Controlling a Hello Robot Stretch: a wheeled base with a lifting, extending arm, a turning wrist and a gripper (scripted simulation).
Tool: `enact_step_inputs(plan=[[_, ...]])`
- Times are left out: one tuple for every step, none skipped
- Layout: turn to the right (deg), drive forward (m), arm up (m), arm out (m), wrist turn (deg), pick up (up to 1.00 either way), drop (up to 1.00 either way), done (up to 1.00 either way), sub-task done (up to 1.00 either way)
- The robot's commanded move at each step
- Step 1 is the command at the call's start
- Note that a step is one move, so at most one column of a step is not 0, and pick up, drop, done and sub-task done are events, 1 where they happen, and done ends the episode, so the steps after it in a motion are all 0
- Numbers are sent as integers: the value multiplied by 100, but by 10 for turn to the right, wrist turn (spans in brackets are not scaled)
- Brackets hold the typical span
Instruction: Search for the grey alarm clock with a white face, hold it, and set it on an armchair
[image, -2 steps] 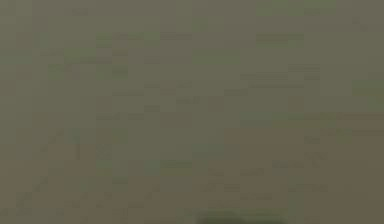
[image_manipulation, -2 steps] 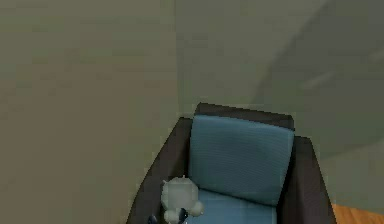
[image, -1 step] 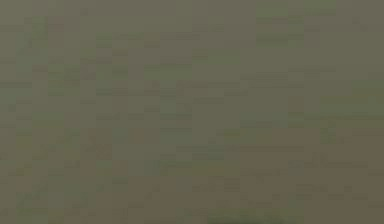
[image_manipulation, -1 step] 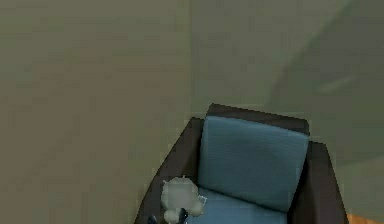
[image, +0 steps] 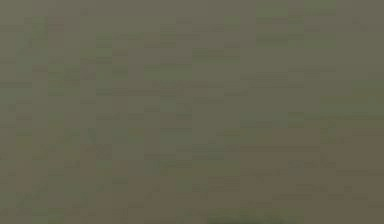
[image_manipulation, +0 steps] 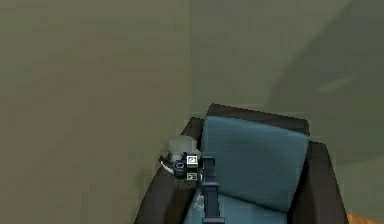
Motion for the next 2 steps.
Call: enact_step_inputs(plan=[[0, 0, 0, 0, 450, 0, 0, 0, 0], [0, 0, 0, 0, 270, 0, 0, 0, 0]])
